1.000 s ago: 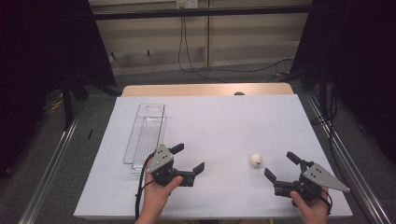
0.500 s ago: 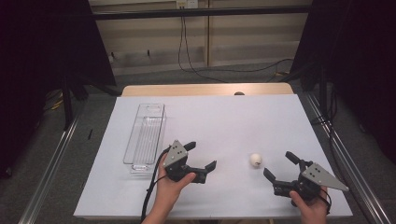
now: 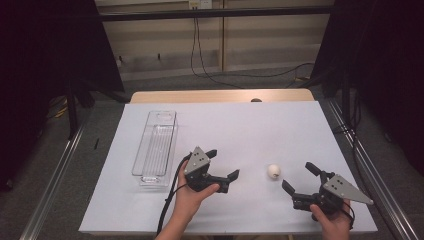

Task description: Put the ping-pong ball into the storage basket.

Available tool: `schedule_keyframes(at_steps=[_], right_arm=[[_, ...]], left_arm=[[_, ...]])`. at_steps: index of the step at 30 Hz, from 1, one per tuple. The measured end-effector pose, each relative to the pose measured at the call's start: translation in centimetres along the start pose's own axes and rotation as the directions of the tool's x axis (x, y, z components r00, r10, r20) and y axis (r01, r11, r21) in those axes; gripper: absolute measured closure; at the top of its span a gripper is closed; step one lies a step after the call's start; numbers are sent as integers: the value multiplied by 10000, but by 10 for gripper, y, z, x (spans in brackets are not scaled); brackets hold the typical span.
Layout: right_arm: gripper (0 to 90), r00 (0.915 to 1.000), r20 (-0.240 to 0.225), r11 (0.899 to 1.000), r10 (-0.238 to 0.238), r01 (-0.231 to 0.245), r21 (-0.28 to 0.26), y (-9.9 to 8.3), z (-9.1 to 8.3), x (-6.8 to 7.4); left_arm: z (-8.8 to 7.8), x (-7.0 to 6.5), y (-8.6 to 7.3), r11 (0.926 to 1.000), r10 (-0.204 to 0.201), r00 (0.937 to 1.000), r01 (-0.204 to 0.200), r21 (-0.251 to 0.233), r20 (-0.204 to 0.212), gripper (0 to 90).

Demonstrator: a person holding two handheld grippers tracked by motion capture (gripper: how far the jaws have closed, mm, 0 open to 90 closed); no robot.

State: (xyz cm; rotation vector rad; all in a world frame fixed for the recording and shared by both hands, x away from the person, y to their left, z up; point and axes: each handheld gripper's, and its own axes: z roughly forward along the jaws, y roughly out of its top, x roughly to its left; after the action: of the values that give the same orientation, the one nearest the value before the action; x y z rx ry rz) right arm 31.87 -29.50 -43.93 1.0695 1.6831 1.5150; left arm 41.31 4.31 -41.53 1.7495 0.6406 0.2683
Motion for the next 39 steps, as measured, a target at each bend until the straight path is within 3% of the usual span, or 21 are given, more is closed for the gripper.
schedule_keyframes(at_steps=[5, 9, 18, 25, 29, 30, 32, 34, 39], right_arm=[[7, 10000, 4, 10000, 63, -63, -71, 0, 1, 0], [7, 10000, 14, 10000, 20, -20, 8, 0, 1, -1], [7, 10000, 9, 10000, 44, -44, 16, -1, 2, 0], [7, 10000, -3, 10000, -22, 22, -28, 0, 1, -1], [8, 10000, -34, 10000, 5, -5, -11, 0, 1, -1], [8, 10000, -53, 10000, -17, 17, -29, 0, 1, -1], [8, 10000, -72, 10000, 17, -18, -36, 0, 2, -1], [8, 10000, -42, 10000, 70, -70, -35, 0, 2, -1], [8, 10000, -81, 10000, 58, -58, 18, 0, 2, -1]], left_arm=[[9, -2, -1, 9998, -207, 9998, 207, 44, 71, 16], [14, -3, 0, 9997, -20, 9999, 16, 259, 130, 16], [20, -3, 3, 9996, -152, 9998, 150, 239, 96, 16], [27, -4, 3, 9983, 93, 9997, -106, 577, 227, 16], [33, -6, 4, 9985, 111, 9994, -128, 532, 317, 17], [34, -5, 3, 9988, 129, 9987, -152, 458, 501, 17], [36, -7, 4, 9982, 79, 9996, -95, 590, 274, 17], [38, -8, 6, 9970, 224, 9992, -248, 733, 334, 17], [43, -8, 7, 9970, 157, 9991, -186, 748, 387, 17]])
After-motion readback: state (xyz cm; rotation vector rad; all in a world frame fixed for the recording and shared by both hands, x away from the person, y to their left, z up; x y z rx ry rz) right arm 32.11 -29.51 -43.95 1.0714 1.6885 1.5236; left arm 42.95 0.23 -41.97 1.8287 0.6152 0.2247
